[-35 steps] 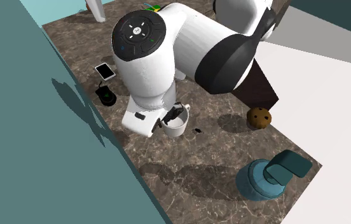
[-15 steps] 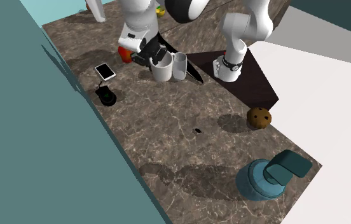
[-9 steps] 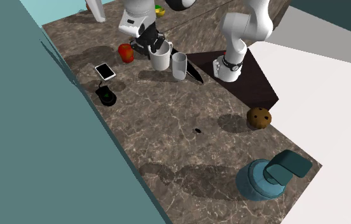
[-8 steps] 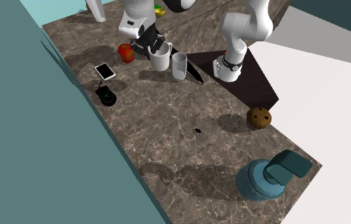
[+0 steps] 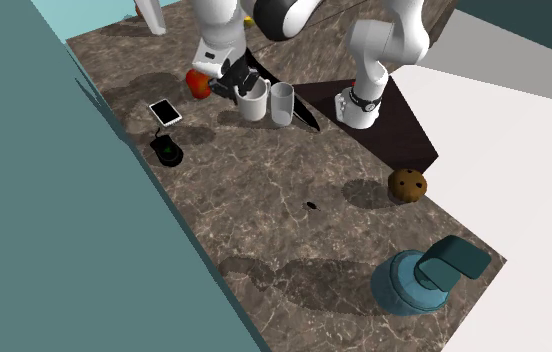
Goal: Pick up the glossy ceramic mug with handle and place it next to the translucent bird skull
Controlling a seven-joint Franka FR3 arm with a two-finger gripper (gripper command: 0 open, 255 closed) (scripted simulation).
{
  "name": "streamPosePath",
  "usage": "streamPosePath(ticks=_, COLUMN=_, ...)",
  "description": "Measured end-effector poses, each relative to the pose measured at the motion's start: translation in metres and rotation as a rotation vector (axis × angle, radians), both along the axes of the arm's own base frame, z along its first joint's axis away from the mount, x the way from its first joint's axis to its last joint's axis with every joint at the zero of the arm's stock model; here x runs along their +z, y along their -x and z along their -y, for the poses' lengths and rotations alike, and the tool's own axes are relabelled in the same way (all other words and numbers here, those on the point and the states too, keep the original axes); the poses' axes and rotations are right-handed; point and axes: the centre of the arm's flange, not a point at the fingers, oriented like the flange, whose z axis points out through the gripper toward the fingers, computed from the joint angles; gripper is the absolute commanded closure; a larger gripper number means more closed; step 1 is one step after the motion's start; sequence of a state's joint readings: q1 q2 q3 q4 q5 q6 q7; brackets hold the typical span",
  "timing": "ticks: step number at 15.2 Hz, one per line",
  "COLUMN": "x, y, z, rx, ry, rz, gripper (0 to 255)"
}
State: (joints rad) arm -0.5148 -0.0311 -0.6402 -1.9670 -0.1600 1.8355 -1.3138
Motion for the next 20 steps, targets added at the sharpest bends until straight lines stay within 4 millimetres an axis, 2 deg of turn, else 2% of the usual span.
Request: streamPosePath(ticks=20, x=-0.104, y=0.000, z=0.001, rx=0.000, ry=0.000, rz=0.000, gripper=255)
